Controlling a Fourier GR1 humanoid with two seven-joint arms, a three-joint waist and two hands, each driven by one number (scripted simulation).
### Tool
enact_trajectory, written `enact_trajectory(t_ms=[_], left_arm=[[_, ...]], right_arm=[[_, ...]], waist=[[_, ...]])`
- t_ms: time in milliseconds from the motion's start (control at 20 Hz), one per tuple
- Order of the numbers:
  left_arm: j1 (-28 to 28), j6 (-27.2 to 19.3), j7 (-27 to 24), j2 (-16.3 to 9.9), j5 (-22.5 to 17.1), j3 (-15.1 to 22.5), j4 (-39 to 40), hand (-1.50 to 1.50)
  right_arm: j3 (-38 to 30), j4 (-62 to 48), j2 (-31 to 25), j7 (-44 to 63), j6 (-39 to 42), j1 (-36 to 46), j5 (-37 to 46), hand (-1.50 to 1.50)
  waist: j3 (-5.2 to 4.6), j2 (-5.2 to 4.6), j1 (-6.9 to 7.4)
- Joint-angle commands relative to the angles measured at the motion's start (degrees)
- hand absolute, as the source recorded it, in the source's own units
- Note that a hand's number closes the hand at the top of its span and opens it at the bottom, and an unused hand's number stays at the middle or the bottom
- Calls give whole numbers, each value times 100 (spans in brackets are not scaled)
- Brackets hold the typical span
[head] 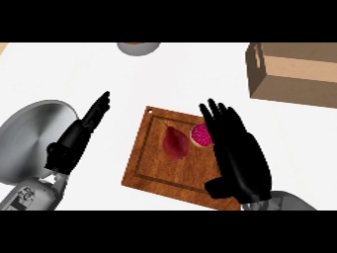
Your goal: Pick the pear from the cutting board and place it in the cardboard box
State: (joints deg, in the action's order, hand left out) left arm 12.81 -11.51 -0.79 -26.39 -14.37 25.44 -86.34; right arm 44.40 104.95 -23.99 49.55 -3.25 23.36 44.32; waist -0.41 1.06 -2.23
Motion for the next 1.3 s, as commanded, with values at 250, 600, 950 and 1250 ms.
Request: enact_trajectory(t_ms=[250,600,950,1250], left_arm=[[247,86,358,178,117,10,-114,0],[178,319,-12,259,292,-92,191,0],[366,355,514,366,335,-214,-169,0],[515,578,507,526,336,-526,78,0]], right_arm=[[-27,574,1721,2535,2217,751,-488,-150],[-283,-623,2377,2237,1745,875,-182,-150],[-215,-1402,2391,2202,1393,985,-246,-150],[-752,-2060,2394,1510,1506,1071,-249,-150]], waist=[[33,-83,221],[36,-109,253],[39,-101,304],[40,-112,256]])
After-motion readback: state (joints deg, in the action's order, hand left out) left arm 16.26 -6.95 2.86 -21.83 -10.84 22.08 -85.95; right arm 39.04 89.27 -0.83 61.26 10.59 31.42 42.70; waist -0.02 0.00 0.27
